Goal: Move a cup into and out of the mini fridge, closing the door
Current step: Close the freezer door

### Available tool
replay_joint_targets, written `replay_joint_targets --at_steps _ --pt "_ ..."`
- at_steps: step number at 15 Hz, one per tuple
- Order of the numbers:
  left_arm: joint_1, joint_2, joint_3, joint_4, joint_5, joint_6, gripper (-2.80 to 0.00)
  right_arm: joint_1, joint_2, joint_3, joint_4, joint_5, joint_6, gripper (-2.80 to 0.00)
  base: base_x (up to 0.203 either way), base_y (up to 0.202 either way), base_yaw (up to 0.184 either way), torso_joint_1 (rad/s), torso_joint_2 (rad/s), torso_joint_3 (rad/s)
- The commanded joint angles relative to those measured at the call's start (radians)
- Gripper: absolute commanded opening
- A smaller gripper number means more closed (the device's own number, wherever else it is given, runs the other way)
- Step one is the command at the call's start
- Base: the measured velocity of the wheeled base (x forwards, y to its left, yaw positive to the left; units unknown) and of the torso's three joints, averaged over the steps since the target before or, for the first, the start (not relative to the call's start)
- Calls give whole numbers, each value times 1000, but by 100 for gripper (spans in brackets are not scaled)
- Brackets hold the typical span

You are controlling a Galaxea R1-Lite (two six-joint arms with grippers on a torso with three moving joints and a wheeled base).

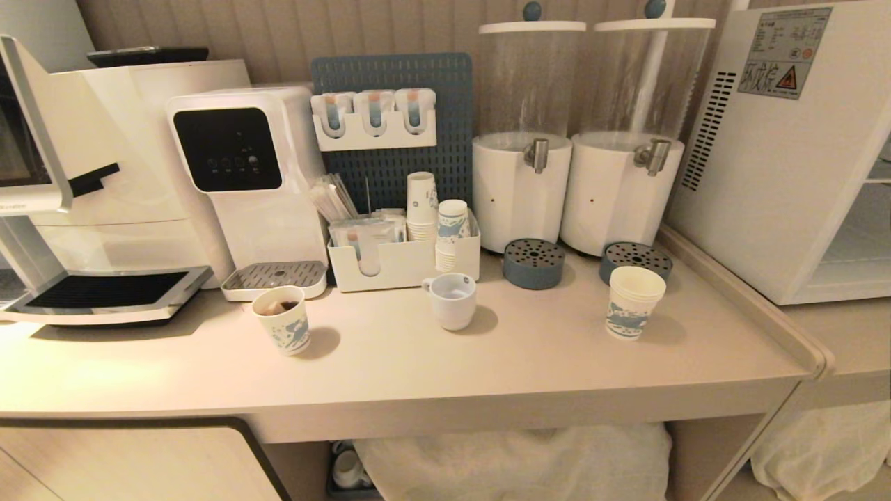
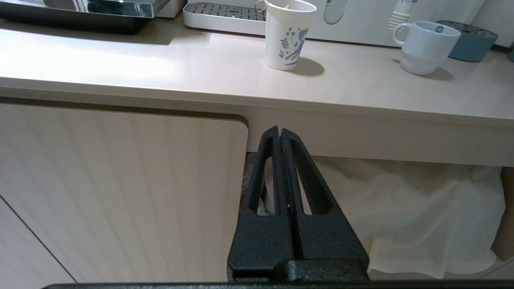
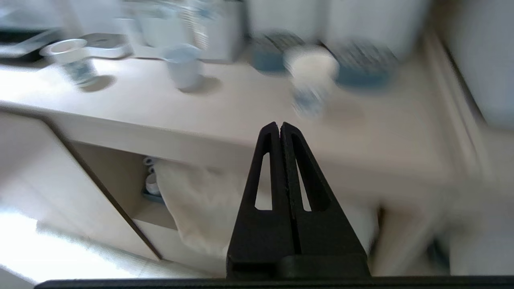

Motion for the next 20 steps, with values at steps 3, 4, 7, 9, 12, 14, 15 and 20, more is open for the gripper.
replay_joint_targets --at_steps 3,4,7,9,12,14,15,20 --pt "1 -3 40 0 0 -1 -280 3 -138 -109 177 -166 85 -280 0 0 0 0 0 0" --pt "0 -3 40 0 0 -1 -280 3 -138 -165 224 -182 89 -280 0 0 0 0 0 0" --pt "0 -3 40 0 0 2 -280 3 -139 -317 403 -159 147 -280 0 0 0 0 0 0" --pt "0 -3 40 0 0 2 -280 -25 -139 -353 449 -133 188 -280 0 0 0 0 0 0" --pt "0 -3 40 0 0 1 -280 -153 -173 -379 514 93 198 -280 0 0 0 0 0 0" --pt "0 -3 40 -2 0 -2 -280 -144 -247 -309 521 113 184 -280 0 0 0 0 0 0" --pt "1 -3 40 -1 0 -2 -280 -138 -317 -239 475 107 174 -280 0 0 0 0 0 0" --pt "0 -3 40 0 0 -1 -280 -127 -418 238 -74 -171 75 -280 0 0 0 0 0 0"
